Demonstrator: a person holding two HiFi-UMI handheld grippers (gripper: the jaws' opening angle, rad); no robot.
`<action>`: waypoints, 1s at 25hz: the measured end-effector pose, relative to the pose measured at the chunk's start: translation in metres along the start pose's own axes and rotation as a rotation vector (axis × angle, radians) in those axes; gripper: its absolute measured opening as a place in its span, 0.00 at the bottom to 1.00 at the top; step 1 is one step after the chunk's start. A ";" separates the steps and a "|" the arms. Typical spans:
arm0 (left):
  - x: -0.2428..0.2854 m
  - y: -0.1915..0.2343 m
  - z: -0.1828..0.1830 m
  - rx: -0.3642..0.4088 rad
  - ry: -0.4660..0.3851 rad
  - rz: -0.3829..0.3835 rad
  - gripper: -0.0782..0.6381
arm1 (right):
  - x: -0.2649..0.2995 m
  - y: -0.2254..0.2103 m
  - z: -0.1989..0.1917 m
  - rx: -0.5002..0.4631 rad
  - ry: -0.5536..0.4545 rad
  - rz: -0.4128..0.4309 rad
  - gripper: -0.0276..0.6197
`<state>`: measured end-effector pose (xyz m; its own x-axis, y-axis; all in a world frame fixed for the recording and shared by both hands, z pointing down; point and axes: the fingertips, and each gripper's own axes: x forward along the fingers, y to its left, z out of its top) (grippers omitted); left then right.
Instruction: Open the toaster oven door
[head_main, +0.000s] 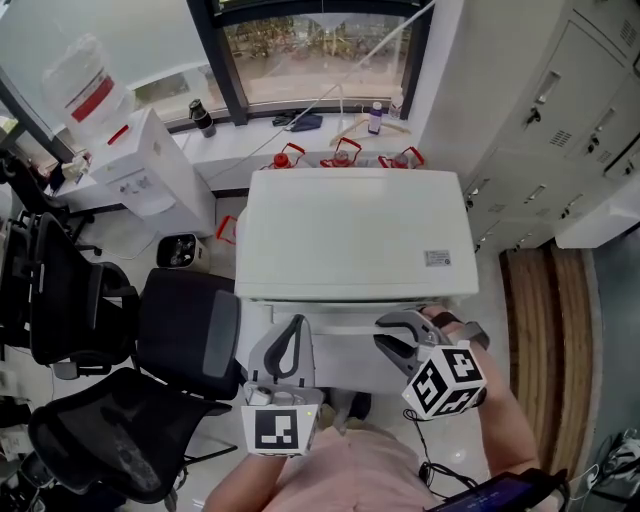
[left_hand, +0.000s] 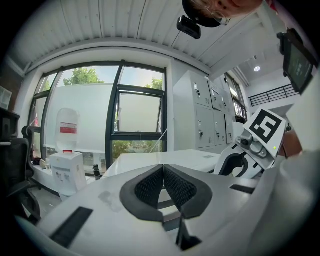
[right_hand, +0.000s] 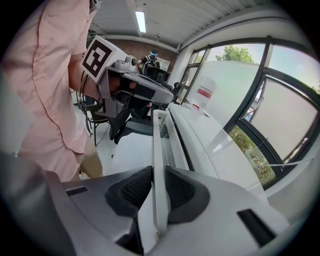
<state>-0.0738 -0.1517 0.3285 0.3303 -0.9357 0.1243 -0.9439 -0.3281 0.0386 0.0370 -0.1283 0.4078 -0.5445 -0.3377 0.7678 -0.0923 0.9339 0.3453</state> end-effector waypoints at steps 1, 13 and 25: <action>-0.001 0.000 0.000 0.002 0.001 0.001 0.13 | -0.001 0.001 0.000 -0.001 0.000 -0.001 0.18; -0.008 -0.007 0.004 -0.013 -0.013 0.014 0.13 | -0.002 0.018 0.000 -0.005 -0.007 0.005 0.17; -0.021 -0.016 0.001 0.011 -0.002 0.013 0.13 | -0.004 0.042 -0.002 -0.005 0.005 0.000 0.16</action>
<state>-0.0656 -0.1271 0.3241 0.3183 -0.9400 0.1227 -0.9479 -0.3176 0.0258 0.0372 -0.0875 0.4207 -0.5407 -0.3383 0.7702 -0.0879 0.9333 0.3482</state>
